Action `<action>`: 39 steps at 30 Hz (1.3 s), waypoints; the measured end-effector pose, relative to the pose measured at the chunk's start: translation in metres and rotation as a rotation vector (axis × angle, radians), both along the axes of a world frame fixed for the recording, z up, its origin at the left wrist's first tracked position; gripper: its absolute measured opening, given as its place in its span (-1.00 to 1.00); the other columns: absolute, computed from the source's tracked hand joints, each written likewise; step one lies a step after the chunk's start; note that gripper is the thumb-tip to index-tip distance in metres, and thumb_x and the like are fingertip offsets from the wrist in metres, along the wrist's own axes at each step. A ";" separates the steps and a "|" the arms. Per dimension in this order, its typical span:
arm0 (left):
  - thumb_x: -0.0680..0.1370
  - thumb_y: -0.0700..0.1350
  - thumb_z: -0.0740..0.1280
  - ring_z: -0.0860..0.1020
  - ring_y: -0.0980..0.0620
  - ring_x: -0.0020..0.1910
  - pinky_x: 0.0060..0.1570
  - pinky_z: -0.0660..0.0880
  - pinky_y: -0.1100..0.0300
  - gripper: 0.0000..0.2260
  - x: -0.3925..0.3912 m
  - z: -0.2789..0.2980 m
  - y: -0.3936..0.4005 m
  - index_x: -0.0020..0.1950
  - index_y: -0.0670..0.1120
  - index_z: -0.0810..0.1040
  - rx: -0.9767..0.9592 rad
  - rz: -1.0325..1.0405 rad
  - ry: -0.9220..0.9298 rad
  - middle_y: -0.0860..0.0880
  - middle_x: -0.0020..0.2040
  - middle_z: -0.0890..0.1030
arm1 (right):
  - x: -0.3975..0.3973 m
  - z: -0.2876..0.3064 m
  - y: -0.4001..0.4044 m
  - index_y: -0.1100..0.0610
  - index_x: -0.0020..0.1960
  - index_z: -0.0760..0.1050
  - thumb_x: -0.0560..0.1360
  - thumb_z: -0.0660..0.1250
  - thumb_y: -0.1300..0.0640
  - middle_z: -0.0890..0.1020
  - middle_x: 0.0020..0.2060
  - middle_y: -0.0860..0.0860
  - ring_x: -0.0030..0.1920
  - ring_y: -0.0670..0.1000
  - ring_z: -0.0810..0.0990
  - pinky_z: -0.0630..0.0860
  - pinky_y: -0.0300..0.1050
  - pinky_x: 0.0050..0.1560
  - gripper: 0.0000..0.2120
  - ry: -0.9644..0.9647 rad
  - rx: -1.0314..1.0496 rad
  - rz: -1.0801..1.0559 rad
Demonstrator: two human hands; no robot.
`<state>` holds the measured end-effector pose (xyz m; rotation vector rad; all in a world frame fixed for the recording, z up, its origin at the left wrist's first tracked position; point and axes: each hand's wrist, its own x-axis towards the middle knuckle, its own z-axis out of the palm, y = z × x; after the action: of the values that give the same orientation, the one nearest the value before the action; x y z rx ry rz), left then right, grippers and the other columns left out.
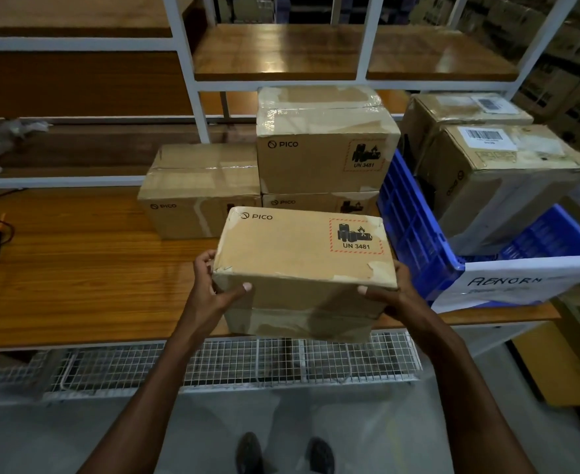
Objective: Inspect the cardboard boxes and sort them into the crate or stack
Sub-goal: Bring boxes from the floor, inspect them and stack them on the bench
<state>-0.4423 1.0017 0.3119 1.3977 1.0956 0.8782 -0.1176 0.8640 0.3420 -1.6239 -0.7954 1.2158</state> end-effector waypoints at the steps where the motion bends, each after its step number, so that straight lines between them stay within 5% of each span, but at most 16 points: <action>1: 0.25 0.18 0.57 0.53 0.07 0.27 0.14 0.63 0.02 -0.13 -0.002 0.001 0.002 0.44 0.10 0.22 -0.020 -0.010 0.001 0.07 0.35 0.45 | 0.001 0.003 -0.001 -0.01 0.51 0.16 0.30 0.55 -0.02 0.50 0.34 0.02 0.27 0.08 0.58 0.64 -0.01 0.14 -0.09 0.041 -0.015 0.011; 4: 0.25 0.23 0.56 0.53 0.08 0.25 0.13 0.62 0.03 -0.14 -0.004 0.008 0.004 0.42 0.09 0.23 -0.062 -0.033 0.008 0.06 0.33 0.46 | 0.002 0.014 0.000 0.05 0.49 0.29 0.40 0.55 -0.16 0.56 0.33 0.09 0.25 0.17 0.62 0.69 0.06 0.09 -0.21 0.155 -0.048 -0.028; 7: 0.23 0.46 0.51 0.55 0.03 0.22 0.11 0.60 -0.01 -0.17 -0.005 0.013 0.006 0.35 0.12 0.32 -0.145 -0.028 -0.027 0.03 0.31 0.51 | 0.004 0.018 0.008 -0.03 0.33 0.54 0.61 0.23 -0.29 0.74 0.13 0.03 0.19 0.13 0.68 0.63 0.17 0.17 -0.55 0.192 -0.097 -0.131; 10: 0.30 0.61 0.32 0.58 -0.05 0.26 0.20 0.56 -0.12 -0.19 -0.007 0.024 0.015 0.38 0.13 0.47 -0.246 -0.033 0.004 0.02 0.28 0.61 | 0.007 0.021 0.019 -0.07 0.23 0.62 0.62 0.20 -0.34 0.77 0.03 0.02 0.14 0.12 0.69 0.59 0.20 0.18 -0.57 0.158 -0.177 -0.184; 15: 0.62 0.35 0.15 0.65 -0.04 0.14 0.08 0.58 -0.04 -0.61 0.003 0.054 0.023 0.18 0.16 0.61 -0.301 -0.106 0.179 0.02 0.14 0.71 | 0.001 0.035 0.035 -0.02 0.20 0.57 0.63 0.20 -0.33 0.73 0.06 0.10 0.10 0.16 0.68 0.56 0.26 0.26 -0.57 0.033 -0.285 -0.101; 20: 0.66 0.23 0.23 0.67 -0.03 0.03 -0.12 0.55 0.07 -0.65 0.002 0.072 0.015 0.24 0.04 0.62 -0.201 0.008 0.222 0.01 0.04 0.72 | -0.008 0.046 0.035 0.00 0.23 0.59 0.61 0.22 -0.36 0.75 0.01 0.07 0.06 0.13 0.72 0.62 0.16 0.16 -0.51 -0.046 -0.253 -0.084; 23: 0.66 0.21 0.23 0.65 -0.01 0.03 -0.09 0.54 0.07 -0.69 -0.017 0.088 0.003 0.14 0.05 0.64 -0.142 0.063 0.215 0.03 0.03 0.71 | -0.018 0.059 0.034 -0.06 0.21 0.61 0.64 0.20 -0.31 0.78 -0.04 -0.02 0.06 0.09 0.73 0.63 0.16 0.18 -0.60 -0.069 -0.161 -0.046; 28: 0.64 0.24 0.23 0.65 -0.07 0.05 0.11 0.58 -0.08 -0.69 -0.058 0.126 -0.006 0.15 0.07 0.60 -0.019 0.200 0.174 -0.01 0.05 0.70 | -0.050 0.089 0.049 -0.18 0.28 0.57 0.66 0.17 -0.31 0.77 0.01 -0.13 -0.02 -0.05 0.76 0.65 -0.01 -0.07 -0.65 -0.073 0.013 0.053; 34: 0.62 0.26 0.29 0.67 -0.05 0.06 0.01 0.55 -0.03 -0.70 -0.106 0.146 -0.007 0.12 0.08 0.64 0.112 0.383 0.097 0.05 0.01 0.74 | -0.095 0.116 0.075 -0.14 0.26 0.57 0.68 0.19 -0.22 0.77 -0.01 -0.14 -0.07 -0.12 0.76 0.61 -0.26 -0.27 -0.71 -0.044 0.187 0.156; 39: 0.64 0.21 0.27 0.67 -0.02 0.10 0.04 0.56 0.01 -0.75 -0.136 0.162 0.008 0.16 0.10 0.61 0.216 0.388 0.008 0.04 0.08 0.71 | -0.124 0.141 0.101 -0.03 0.37 0.54 0.70 0.18 -0.20 0.75 0.09 -0.06 0.04 -0.05 0.75 0.66 -0.15 -0.08 -0.62 -0.108 0.334 0.205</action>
<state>-0.5787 1.0094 0.4737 1.3842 1.3343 1.3024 -0.2412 0.9649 0.4828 -1.3666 -1.1897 1.0726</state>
